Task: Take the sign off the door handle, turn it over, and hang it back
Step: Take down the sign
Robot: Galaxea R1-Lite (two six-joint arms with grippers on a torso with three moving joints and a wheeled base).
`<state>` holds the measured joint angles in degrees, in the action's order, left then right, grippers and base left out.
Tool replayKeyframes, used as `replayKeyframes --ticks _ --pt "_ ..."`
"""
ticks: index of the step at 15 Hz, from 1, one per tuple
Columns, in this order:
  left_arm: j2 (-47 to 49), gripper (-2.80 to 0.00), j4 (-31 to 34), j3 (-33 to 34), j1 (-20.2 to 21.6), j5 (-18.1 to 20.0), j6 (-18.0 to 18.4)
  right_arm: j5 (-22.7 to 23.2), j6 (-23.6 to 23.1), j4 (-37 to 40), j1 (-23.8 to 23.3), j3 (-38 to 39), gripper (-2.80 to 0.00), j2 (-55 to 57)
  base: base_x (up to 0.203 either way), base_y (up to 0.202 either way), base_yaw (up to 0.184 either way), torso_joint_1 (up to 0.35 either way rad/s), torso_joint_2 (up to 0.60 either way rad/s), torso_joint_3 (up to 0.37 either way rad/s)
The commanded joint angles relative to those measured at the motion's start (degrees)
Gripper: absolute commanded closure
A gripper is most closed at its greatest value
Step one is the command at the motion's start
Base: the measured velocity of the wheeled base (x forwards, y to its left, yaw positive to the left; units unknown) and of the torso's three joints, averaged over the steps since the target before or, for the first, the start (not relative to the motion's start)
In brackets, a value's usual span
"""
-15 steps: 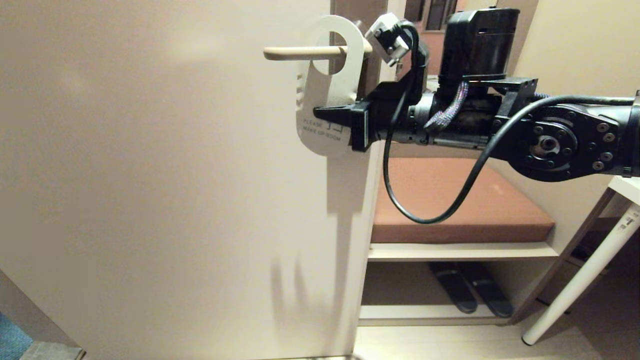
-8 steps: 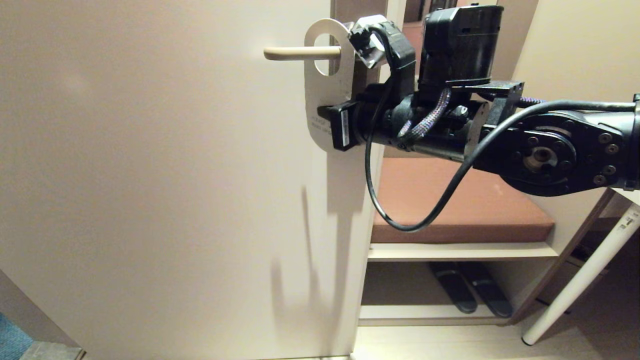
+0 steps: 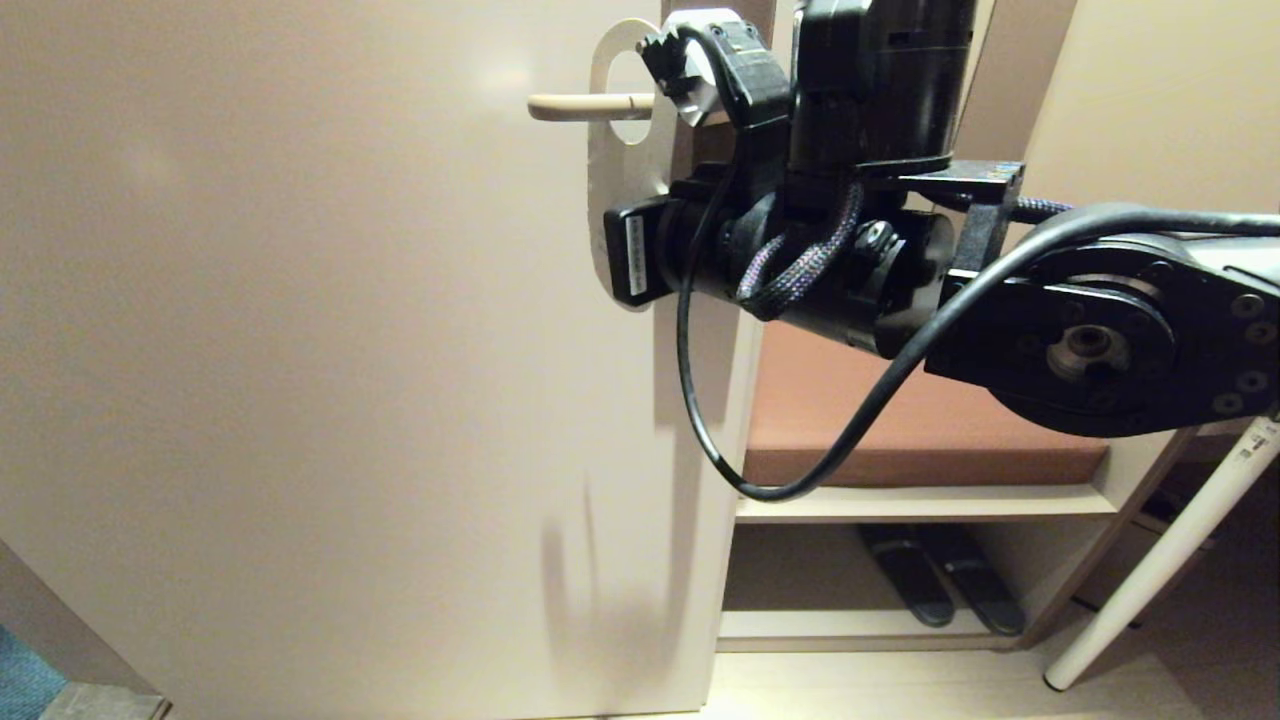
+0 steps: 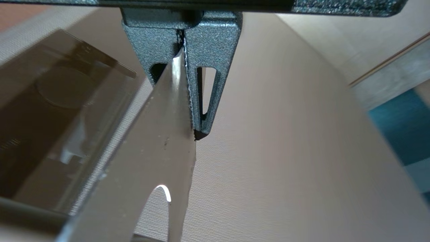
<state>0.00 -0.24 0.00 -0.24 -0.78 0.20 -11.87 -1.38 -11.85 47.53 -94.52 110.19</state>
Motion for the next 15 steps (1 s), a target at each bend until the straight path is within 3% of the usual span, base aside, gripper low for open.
replayKeyframes --ticks 1,4,15 --pt "0.09 0.0 -0.02 0.0 0.07 -0.01 0.07 -1.73 -0.11 -0.03 0.67 -0.36 0.0 0.57 0.0 0.0 0.0 0.0 0.0 0.0" --pt "0.09 0.0 -0.02 0.0 0.07 -0.01 0.07 -5.37 -0.2 -0.1 1.16 -1.38 0.0 1.78 0.0 0.0 0.0 0.0 0.0 0.0" --pt "0.09 0.0 -0.02 0.0 0.07 -0.01 0.06 -11.36 -0.21 -1.84 7.31 -9.73 0.0 8.9 0.0 0.0 0.0 0.0 0.0 0.0"
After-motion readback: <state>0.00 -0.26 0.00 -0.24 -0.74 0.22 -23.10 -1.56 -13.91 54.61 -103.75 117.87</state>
